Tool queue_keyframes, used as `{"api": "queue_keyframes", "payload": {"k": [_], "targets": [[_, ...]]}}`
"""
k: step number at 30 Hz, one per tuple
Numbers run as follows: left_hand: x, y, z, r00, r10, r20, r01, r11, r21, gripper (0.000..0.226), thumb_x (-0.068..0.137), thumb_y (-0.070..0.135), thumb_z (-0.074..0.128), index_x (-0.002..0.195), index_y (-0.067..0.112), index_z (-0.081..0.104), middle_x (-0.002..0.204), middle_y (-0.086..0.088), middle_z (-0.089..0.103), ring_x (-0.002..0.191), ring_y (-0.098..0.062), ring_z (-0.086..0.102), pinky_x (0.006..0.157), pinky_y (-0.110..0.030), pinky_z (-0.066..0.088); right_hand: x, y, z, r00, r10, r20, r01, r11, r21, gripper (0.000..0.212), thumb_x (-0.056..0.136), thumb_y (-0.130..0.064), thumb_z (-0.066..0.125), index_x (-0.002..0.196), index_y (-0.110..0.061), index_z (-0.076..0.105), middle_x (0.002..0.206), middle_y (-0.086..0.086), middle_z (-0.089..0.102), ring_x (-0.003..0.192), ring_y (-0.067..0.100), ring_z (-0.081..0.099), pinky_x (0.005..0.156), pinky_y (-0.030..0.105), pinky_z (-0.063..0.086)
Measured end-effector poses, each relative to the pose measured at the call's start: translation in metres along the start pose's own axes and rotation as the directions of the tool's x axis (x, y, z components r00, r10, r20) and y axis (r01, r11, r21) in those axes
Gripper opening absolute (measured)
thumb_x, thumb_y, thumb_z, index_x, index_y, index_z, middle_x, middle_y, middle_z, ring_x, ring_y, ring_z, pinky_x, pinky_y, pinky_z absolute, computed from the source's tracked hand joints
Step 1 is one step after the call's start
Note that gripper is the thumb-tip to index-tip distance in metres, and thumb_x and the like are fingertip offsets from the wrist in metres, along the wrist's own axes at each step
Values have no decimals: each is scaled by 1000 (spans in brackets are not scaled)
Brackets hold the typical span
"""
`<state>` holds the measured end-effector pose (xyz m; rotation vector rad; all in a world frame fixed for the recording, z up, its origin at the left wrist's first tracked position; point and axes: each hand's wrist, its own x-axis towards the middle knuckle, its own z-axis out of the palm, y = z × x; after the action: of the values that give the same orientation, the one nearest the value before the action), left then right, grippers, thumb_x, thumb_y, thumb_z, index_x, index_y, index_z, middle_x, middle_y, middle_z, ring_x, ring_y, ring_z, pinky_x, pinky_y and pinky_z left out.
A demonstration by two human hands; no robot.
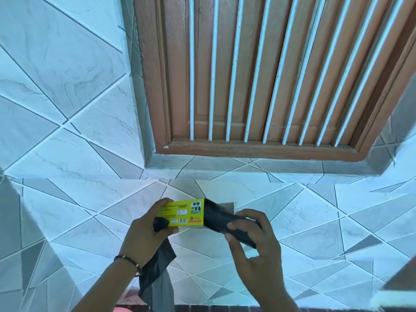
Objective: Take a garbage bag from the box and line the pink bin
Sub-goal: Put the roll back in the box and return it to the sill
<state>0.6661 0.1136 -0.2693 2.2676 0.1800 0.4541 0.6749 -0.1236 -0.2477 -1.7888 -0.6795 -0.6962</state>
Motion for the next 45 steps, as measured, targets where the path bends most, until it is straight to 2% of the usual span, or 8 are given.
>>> {"api": "queue_keyframes", "payload": {"k": [3, 7, 12, 19, 24, 29, 35, 45], "targets": [[-2, 0, -2, 999, 28, 32, -29, 999, 43, 68, 69, 27, 78, 101, 71, 37, 91, 12, 65, 81, -12, 62, 71, -7, 44, 6, -1, -3, 982, 161, 101, -171, 980, 106, 31, 75, -14, 64, 93, -37, 56, 99, -12, 59, 91, 9, 61, 65, 17, 52], [-5, 11, -1, 1000, 25, -6, -25, 997, 74, 64, 72, 24, 75, 110, 60, 38, 85, 9, 62, 76, -17, 57, 77, -28, 51, 7, 6, 7, 883, 430, 187, -454, 883, 115, 32, 79, -29, 53, 102, -44, 39, 101, -18, 59, 78, 10, 60, 71, 32, 52], [-6, 11, 8, 996, -23, -86, 26, 999, 34, 60, 73, 23, 75, 122, 42, 45, 86, 6, 64, 76, -21, 60, 79, -32, 53, 3, 12, 14, 829, 559, -17, -542, 810, 227, 37, 83, -25, 65, 106, -39, 38, 105, 9, 59, 77, 21, 63, 67, 26, 50], [-4, 16, 21, 995, -55, -87, 54, 998, -11, 57, 72, 28, 75, 119, 42, 47, 79, 15, 62, 74, -19, 61, 67, -21, 48, 1, 17, 18, 955, 286, 83, -288, 958, 8, 22, 89, -21, 45, 92, -32, 64, 95, -15, 63, 67, 10, 60, 59, 11, 42], [-3, 16, 19, 996, -72, -58, 74, 997, 26, 57, 72, 30, 75, 120, 42, 46, 80, 11, 63, 71, -20, 61, 70, -28, 52, -2, 20, 13, 969, 248, -9, -248, 968, -31, 30, 84, -23, 55, 106, -42, 49, 115, -22, 46, 80, 11, 57, 60, 14, 45], [-4, 13, 18, 995, -84, -45, 85, 996, 13, 58, 72, 30, 75, 121, 41, 47, 84, 8, 64, 73, -18, 61, 69, -21, 48, 3, 31, 2, 981, 193, -19, -194, 971, -138, 52, 73, -30, 69, 120, -39, 47, 127, -20, 40, 118, 3, 42, 90, 17, 40], [-4, 18, 20, 999, -47, 0, 47, 998, 39, 63, 73, 35, 74, 129, 39, 44, 97, 4, 67, 89, -25, 65, 86, -38, 54, 14, 32, 8, 874, 484, 41, -474, 833, 283, 43, 77, -19, 74, 112, -36, 56, 117, -23, 58, 98, 10, 60, 77, 21, 51], [-1, 14, 20, 999, -12, 34, 10, 998, 64, 64, 73, 36, 73, 128, 48, 42, 105, 8, 68, 91, -19, 65, 85, -33, 53, 11, 32, 9, 818, 463, 341, -573, 710, 410, 44, 82, -31, 54, 125, -38, 50, 119, -16, 58, 87, 25, 65, 67, 40, 59]]}}
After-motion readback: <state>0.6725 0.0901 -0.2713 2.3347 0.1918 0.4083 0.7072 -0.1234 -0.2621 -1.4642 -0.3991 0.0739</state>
